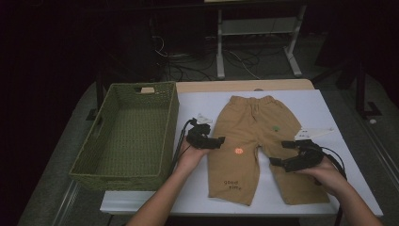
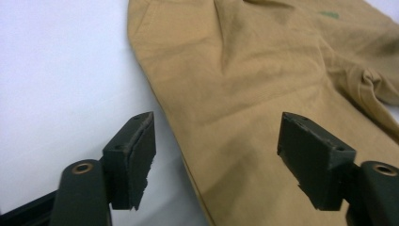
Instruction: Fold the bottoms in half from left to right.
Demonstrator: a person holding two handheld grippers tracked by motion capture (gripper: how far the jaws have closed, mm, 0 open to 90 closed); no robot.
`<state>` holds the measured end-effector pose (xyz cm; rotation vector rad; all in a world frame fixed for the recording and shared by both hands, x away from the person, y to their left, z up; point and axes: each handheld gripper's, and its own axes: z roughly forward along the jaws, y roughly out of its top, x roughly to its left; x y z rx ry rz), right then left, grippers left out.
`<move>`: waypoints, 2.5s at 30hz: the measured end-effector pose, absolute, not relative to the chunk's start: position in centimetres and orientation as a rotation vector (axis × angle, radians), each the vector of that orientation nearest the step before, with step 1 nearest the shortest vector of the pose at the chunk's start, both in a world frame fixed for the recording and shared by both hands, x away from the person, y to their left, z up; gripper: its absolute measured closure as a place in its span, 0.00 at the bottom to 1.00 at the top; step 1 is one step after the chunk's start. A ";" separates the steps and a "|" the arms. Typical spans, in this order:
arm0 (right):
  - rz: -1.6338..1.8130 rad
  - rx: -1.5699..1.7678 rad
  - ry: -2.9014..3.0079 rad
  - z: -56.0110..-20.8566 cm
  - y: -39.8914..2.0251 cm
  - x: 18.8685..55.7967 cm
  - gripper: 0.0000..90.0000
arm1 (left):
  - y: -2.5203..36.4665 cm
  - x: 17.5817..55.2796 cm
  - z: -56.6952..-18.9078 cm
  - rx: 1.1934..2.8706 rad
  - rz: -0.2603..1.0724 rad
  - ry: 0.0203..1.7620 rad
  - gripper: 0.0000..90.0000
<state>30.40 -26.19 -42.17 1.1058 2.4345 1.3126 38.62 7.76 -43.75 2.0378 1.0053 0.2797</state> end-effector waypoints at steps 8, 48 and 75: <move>1.306 1.106 2.431 -42.1 -26.2 30.3 0.11 | 7.4 39.6 -44.7 2.065 0.287 1.032 0.37; 1.287 1.095 2.442 -42.2 -26.2 30.3 0.12 | 6.8 40.2 -45.4 2.094 0.271 1.046 0.98; 1.276 1.097 2.447 -42.2 -26.3 30.2 0.13 | 6.5 39.5 -43.1 2.089 0.363 1.005 0.97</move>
